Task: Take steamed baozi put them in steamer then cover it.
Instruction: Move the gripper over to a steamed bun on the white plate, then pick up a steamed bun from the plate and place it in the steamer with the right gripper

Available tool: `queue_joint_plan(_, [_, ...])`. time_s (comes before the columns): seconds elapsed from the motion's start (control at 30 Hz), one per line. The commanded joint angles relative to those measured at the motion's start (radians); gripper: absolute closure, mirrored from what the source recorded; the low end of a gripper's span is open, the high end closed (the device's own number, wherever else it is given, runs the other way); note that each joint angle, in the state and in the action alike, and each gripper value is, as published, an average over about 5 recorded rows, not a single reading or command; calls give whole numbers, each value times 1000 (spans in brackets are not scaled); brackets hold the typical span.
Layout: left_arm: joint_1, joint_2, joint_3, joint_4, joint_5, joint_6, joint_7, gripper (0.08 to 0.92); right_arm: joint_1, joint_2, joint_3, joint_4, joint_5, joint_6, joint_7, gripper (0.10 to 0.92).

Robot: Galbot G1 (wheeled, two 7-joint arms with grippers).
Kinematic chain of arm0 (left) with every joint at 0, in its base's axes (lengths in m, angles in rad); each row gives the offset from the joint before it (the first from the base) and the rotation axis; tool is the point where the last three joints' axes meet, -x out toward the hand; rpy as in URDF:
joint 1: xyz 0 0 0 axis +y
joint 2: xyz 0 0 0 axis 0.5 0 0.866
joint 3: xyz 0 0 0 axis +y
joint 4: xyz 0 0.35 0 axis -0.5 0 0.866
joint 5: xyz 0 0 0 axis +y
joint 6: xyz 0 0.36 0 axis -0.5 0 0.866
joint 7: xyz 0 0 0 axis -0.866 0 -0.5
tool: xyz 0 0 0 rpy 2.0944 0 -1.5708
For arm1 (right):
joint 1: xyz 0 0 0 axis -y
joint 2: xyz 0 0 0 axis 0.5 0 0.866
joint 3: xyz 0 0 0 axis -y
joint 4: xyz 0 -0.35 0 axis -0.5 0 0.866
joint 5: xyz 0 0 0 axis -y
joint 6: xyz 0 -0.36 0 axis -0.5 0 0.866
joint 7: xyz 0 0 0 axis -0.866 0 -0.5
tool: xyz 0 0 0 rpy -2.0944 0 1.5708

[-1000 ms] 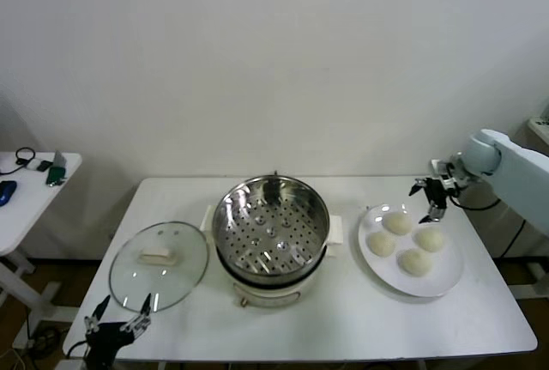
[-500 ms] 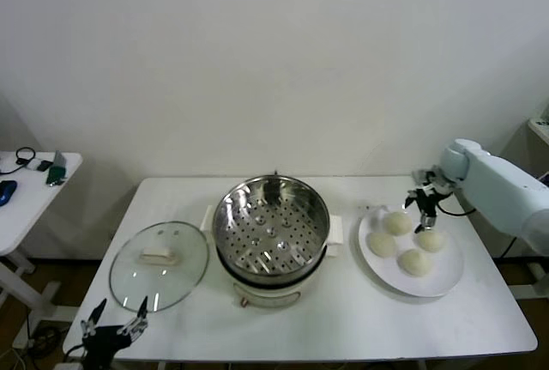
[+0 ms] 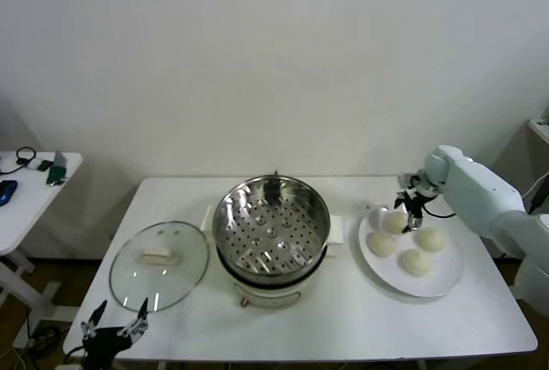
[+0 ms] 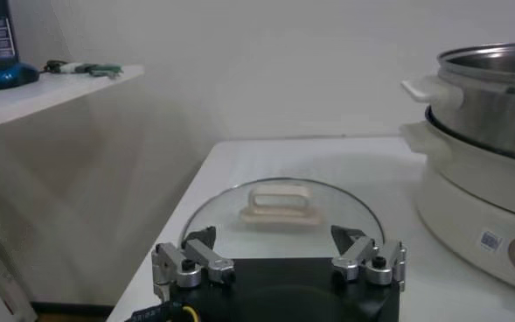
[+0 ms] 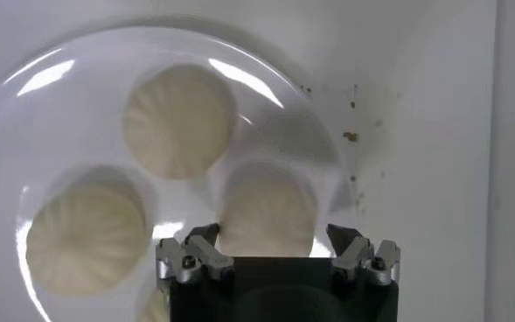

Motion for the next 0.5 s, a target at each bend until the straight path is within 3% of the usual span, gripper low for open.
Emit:
queue_joint_plan(0.03, [-2, 2, 0, 3, 0, 3, -1, 177, -9, 24, 28, -35, -29, 6, 9, 274])
queue_joint_plan(0.33, [-4, 1, 1, 5, 4, 5, -1, 177, 36, -15, -30, 31, 23, 7, -13, 365])
queue_joint_plan(0.5, [-4, 2, -2, 4, 4, 2, -1, 177, 207, -109, -233, 257, 181, 10, -22, 366])
